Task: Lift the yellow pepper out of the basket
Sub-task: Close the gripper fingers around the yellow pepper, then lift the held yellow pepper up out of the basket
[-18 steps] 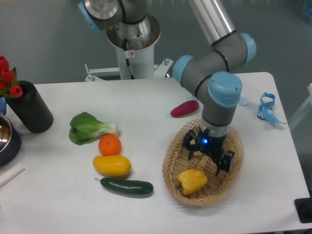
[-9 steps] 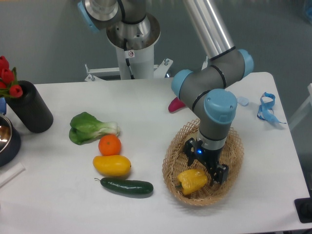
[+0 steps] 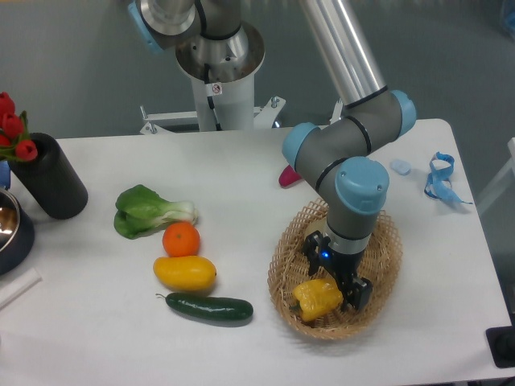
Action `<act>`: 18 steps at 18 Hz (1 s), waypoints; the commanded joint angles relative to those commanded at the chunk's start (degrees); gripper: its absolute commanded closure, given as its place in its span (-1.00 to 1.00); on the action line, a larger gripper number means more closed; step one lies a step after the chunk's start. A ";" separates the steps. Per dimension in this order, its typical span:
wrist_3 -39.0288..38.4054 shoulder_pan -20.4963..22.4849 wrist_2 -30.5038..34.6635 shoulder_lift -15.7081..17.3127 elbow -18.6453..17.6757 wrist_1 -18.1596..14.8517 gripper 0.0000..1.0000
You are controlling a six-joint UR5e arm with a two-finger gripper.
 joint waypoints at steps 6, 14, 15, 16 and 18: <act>0.09 -0.53 0.00 -0.53 -0.53 0.00 0.10; -3.50 0.00 -0.62 2.36 -0.35 -0.96 0.36; -4.39 0.09 -0.53 3.33 -0.53 -1.23 0.36; -4.66 0.17 -0.44 4.30 -0.70 -2.19 0.36; -4.66 1.14 -0.09 6.58 -0.53 -5.08 0.36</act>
